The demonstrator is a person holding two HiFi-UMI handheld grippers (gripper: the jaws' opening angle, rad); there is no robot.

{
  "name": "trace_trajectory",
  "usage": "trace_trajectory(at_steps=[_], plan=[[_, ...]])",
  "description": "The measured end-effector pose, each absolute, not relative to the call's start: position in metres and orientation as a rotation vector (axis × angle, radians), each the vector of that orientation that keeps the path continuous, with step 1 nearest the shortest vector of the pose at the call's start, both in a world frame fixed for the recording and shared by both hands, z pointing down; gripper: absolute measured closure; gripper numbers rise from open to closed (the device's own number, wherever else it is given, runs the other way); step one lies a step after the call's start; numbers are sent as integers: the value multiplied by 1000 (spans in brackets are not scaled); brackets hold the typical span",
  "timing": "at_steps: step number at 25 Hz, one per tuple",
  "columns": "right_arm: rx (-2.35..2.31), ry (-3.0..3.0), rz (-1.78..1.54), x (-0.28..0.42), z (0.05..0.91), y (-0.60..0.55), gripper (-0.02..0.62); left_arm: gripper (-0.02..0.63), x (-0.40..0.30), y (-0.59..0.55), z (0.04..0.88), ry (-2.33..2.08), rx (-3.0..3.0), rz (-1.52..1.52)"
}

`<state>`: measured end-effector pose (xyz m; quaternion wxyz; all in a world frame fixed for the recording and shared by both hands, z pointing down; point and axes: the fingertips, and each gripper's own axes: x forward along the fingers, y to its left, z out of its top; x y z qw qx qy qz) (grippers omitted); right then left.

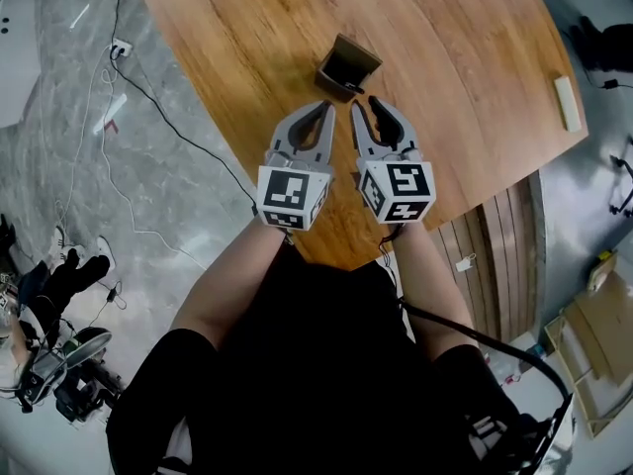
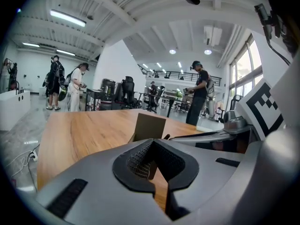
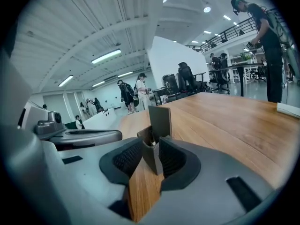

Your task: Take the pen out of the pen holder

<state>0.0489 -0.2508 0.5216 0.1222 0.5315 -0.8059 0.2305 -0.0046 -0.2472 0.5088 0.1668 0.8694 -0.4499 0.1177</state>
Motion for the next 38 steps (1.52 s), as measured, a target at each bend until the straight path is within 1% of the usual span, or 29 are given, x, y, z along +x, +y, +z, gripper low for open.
trace_trajectory(at_steps=[12, 15, 26, 31, 35, 38], plan=[[1580, -2316, 603, 45, 522, -272, 532, 606, -9, -252, 519, -1277, 2471, 370], [1576, -2319, 565, 45, 520, -272, 552, 606, -8, -252, 518, -1280, 2476, 371], [1615, -2369, 508, 54, 498, -275, 554, 605, -8, -258, 514, -1313, 2478, 348], [1650, -2404, 454, 58, 460, -267, 554, 605, -11, -252, 497, -1345, 2505, 345], [1680, -2425, 388, 58, 410, -243, 554, 605, -15, -231, 463, -1359, 2530, 324], [1693, -2436, 356, 58, 390, -234, 554, 606, -18, -225, 451, -1377, 2536, 308]])
